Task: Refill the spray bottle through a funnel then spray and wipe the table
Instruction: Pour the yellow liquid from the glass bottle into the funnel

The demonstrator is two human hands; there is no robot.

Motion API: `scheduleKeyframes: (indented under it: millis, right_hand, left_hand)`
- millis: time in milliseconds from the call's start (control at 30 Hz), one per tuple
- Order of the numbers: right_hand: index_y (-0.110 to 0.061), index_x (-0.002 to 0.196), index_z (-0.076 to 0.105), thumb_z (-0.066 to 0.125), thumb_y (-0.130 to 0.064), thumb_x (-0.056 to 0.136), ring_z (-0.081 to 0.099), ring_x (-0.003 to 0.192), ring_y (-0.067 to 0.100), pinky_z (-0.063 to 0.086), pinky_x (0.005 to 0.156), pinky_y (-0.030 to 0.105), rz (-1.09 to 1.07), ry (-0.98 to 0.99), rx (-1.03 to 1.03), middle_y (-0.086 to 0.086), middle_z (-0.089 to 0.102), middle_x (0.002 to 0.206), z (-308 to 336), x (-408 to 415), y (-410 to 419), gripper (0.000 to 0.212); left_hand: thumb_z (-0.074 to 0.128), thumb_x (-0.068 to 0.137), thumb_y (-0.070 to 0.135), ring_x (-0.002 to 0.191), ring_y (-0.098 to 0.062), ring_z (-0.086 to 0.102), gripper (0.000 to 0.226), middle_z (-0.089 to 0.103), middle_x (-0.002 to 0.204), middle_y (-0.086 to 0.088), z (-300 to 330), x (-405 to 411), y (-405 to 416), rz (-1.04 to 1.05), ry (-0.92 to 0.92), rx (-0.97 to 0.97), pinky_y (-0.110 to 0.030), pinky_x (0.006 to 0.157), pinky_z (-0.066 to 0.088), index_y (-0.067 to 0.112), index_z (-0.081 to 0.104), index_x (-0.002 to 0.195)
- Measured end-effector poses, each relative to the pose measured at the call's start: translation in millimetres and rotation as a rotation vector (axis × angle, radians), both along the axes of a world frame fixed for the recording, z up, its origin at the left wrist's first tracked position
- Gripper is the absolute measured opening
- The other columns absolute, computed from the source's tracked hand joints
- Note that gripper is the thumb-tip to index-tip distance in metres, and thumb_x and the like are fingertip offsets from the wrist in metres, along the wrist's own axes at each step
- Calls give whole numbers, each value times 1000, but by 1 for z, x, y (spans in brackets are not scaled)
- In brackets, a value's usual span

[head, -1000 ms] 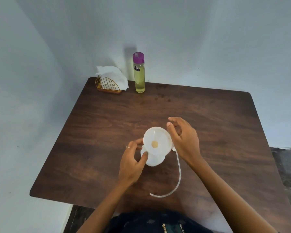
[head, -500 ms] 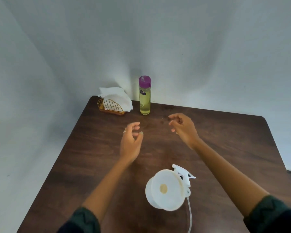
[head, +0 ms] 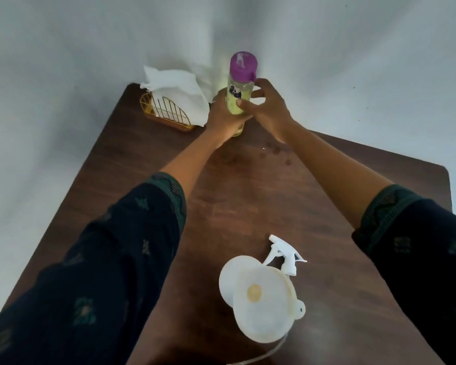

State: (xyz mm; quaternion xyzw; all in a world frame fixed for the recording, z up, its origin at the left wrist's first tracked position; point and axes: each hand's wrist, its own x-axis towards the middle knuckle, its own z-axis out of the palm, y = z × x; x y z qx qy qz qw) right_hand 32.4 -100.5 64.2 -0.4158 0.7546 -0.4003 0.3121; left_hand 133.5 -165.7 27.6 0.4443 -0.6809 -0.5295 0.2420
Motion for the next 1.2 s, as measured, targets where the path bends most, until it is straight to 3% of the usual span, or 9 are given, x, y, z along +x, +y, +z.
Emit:
scheduleKeyframes:
  millis: [67,167,433,600,767,867,967,1100,1200]
  right_hand:
    - [-18,129,49,67,-30,85,59,101,13,51,83,29,-28,-30,-34,-7,59,102,0,5,-4,49]
    - [-17,128,49,67,-30,85,61,97,15,51,79,27,-76,-71,-49,-2,61,105,2,11,-1,48]
    - [-17,130,46,68,-26,83,61,94,15,47,67,22,54,-52,26,1,61,114,47,20,57,53]
    - [-19,126,48,45,-13,88,65,91,20,54,82,36,172,-13,119,4,64,105,110,23,99,38]
    - [-16,117,55,31,-19,97,62,67,21,47,57,28,17,95,-82,13,66,101,182,33,130,31]
    - [-14,99,59,34,-52,97,61,58,19,44,53,26,12,264,-166,8,68,89,223,49,142,45]
    - [-14,80,57,34,-74,84,57,64,16,42,62,32,104,639,-22,1,63,77,257,68,154,64]
    - [-17,78,50,47,-71,82,48,64,13,32,55,26,154,962,13,-7,50,67,281,87,171,54]
    - [-17,94,54,55,-60,84,54,75,19,39,60,27,359,869,5,-2,60,81,296,89,179,44]
  left_hand:
    - [70,77,20,103,-22,62,57,64,114,-8,2,-9,-2,32,-76,-49,-37,88,52,6,45,126]
    - [67,84,19,105,-28,61,51,64,115,-12,2,-10,2,65,-142,-108,-31,80,49,2,43,125]
    - [72,80,37,89,-22,64,48,66,103,-9,38,17,57,69,-141,-266,-33,70,50,5,52,110]
    - [59,72,56,89,-19,64,52,66,98,2,79,42,94,19,-134,-316,-40,77,54,18,54,107]
    - [62,78,58,89,-18,67,52,69,102,3,123,60,125,-38,-119,-428,-38,79,55,21,53,113]
    - [60,77,63,89,-18,67,54,69,101,4,146,70,142,-56,-100,-503,-38,80,55,22,53,112]
    - [60,80,61,93,-18,66,53,69,106,4,165,80,158,-86,-93,-572,-36,81,53,22,52,116]
    - [62,80,61,95,-15,65,51,69,108,8,184,94,174,-124,-21,-572,-37,85,54,25,53,116]
    - [63,80,58,93,-10,64,45,65,102,15,192,103,182,-190,60,-506,-36,88,54,30,52,114]
